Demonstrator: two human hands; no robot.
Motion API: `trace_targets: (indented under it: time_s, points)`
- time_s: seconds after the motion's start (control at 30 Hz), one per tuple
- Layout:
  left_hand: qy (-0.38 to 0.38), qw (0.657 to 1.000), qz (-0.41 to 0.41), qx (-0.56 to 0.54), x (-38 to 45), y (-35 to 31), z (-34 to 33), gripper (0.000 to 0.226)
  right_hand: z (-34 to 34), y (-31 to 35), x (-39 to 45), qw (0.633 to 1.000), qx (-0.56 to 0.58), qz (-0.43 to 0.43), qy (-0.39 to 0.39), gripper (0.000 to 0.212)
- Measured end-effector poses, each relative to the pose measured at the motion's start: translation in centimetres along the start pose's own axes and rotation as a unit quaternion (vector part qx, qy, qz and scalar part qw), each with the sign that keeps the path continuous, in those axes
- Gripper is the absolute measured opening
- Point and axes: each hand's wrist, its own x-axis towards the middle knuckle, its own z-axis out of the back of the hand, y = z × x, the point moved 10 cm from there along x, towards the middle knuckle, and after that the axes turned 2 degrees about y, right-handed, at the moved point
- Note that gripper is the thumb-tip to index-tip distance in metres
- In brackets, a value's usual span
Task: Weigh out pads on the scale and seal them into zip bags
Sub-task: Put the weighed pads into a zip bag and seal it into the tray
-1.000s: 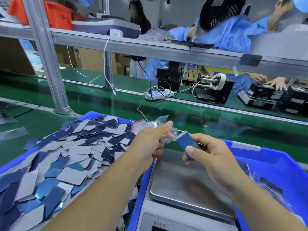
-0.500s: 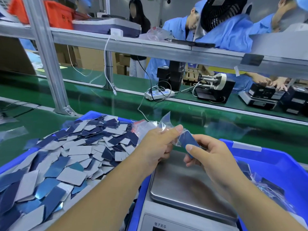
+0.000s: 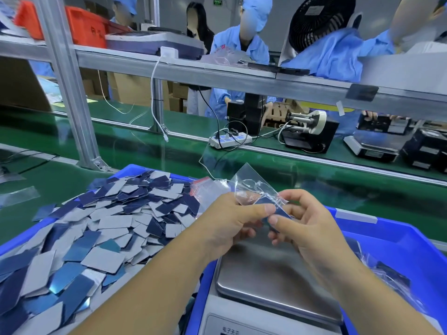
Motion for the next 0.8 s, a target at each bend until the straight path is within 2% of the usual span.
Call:
trace_targets:
  time_s: [0.07,0.17,0.23,0.3,0.4,0.5,0.7,0.8]
  points:
    - [0.012,1.000,0.016,-0.017,-0.1,0.4,-0.4,0.020,-0.1,0.2,0.0,1.000,0.000,0.009,-0.003,0.034]
    - [0.000,0.998,0.010,-0.066,-0.1,0.3,-0.2,0.003,0.0,0.3,0.0,1.000,0.006,0.007,-0.011,0.033]
    - [-0.020,0.994,-0.004,-0.107,0.0,-0.1,0.4,0.012,0.1,0.4,-0.1,1.000,0.001,0.004,-0.017,0.032]
    - [-0.032,0.991,-0.017,-0.129,0.1,-0.4,0.7,0.011,0.3,0.7,-0.1,1.000,-0.004,0.010,-0.020,0.025]
    - [-0.024,0.996,-0.028,-0.081,0.0,-0.8,0.5,0.004,0.6,0.8,0.0,0.999,0.000,0.020,-0.032,0.015]
    - [-0.012,1.000,-0.011,-0.016,-0.3,-0.4,0.0,0.011,0.8,0.7,-0.1,0.998,0.013,0.025,-0.051,0.015]
    - [-0.046,0.997,-0.025,-0.056,-0.1,-0.4,0.6,0.008,1.0,0.7,0.0,0.997,0.040,0.018,-0.059,0.017]
    - [-0.052,0.998,-0.038,-0.026,-0.1,-0.8,0.6,0.007,1.1,0.7,0.0,0.997,0.030,0.023,-0.064,0.014]
